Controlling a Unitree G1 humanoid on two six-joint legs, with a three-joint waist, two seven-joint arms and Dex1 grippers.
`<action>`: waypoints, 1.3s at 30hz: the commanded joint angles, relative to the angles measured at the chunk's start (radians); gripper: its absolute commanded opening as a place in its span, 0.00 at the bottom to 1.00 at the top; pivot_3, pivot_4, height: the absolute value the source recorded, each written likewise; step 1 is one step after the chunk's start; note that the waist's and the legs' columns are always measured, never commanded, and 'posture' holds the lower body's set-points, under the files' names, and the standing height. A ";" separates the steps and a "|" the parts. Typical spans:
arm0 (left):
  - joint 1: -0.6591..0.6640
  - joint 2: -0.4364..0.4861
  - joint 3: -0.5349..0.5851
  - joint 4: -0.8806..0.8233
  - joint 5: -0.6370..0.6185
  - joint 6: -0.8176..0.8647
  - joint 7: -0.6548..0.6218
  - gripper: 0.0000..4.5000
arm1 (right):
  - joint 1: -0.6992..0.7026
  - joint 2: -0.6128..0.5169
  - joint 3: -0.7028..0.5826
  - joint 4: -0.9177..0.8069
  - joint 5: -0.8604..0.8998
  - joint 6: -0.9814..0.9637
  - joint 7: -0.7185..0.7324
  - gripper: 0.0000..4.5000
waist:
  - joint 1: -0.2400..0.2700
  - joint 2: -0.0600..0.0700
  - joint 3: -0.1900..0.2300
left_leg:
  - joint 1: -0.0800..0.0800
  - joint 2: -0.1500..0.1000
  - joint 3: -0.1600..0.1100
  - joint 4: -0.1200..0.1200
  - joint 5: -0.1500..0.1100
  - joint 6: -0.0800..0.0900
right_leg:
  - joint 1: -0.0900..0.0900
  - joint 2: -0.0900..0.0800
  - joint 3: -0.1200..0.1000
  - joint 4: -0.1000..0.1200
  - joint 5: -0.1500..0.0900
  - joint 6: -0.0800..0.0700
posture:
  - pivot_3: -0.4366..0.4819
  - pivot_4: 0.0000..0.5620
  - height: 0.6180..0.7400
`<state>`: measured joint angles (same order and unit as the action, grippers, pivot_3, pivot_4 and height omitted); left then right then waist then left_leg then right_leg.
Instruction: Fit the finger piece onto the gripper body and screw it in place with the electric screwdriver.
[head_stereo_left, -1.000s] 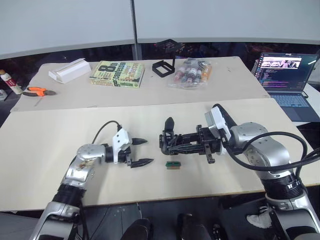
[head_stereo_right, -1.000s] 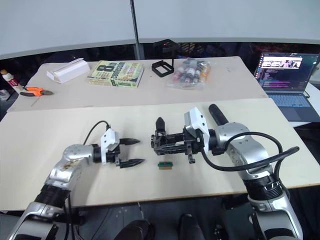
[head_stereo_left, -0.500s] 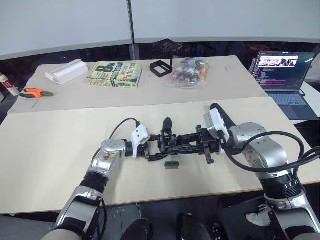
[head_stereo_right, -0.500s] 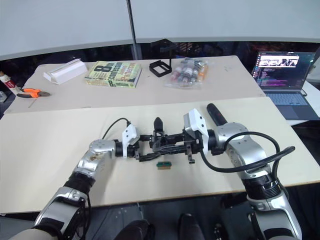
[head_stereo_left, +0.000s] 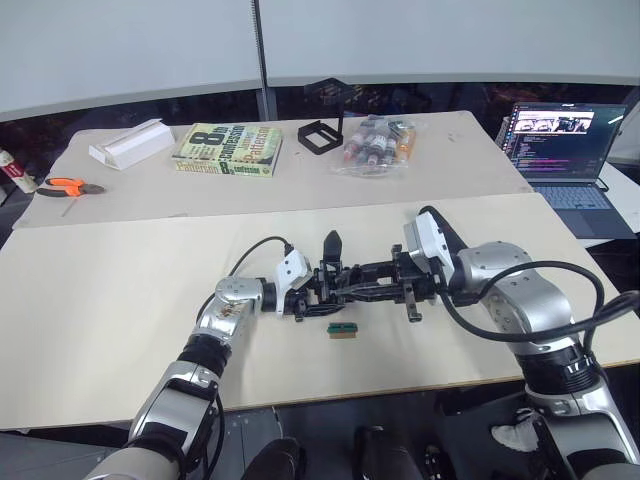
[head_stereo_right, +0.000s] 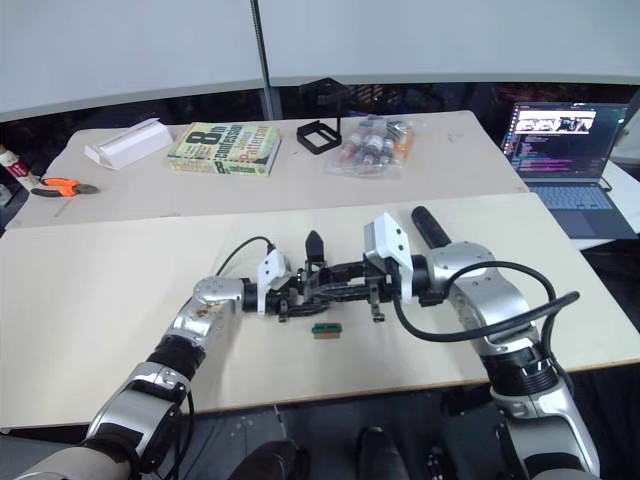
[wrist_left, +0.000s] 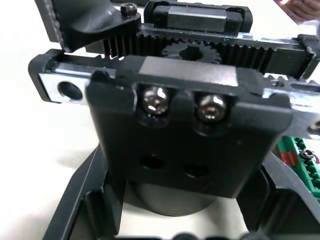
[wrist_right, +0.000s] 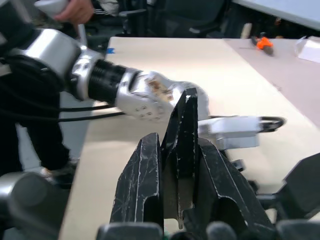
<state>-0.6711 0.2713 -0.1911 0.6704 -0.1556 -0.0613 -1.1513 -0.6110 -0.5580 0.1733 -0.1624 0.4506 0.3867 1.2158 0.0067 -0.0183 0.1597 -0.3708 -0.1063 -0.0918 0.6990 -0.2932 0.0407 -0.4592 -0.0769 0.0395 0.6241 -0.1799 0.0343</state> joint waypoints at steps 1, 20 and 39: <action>0.018 0.007 0.016 -0.032 -0.005 -0.021 -0.003 0.53 | -0.056 0.035 0.032 0.026 -0.047 -0.041 -0.022 0.09 | -0.002 0.000 0.000 | 0.000 0.000 0.000 0.000 0.000 0.000 | 0.000 0.000 0.000 0.000 0.000 0.000 | 0.48 0.27 1.00; 0.040 0.037 0.004 -0.076 0.027 -0.024 -0.004 0.53 | -0.112 0.096 0.099 0.207 -0.166 -0.080 -0.013 0.09 | -0.020 0.000 0.000 | 0.000 0.000 0.000 0.000 0.000 0.000 | 0.000 0.000 0.000 0.001 0.000 0.000 | 0.48 0.27 1.00; 0.045 0.039 -0.001 -0.083 0.042 -0.020 0.009 0.53 | -0.113 0.120 0.052 0.181 -0.113 -0.088 0.019 0.09 | -0.021 0.000 0.000 | 0.000 0.000 0.000 0.000 0.000 0.000 | 0.000 0.000 0.000 0.001 0.000 0.000 | 0.48 0.27 1.00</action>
<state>-0.6307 0.3054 -0.1882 0.6052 -0.1218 -0.0857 -1.1467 -0.7022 -0.4436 0.2431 0.0572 0.3214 0.3118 1.2349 -0.0148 -0.0182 0.1596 -0.3703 -0.1062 -0.0918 0.6990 -0.2930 0.0404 -0.4596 -0.0766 0.0395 0.6249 -0.1799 0.0343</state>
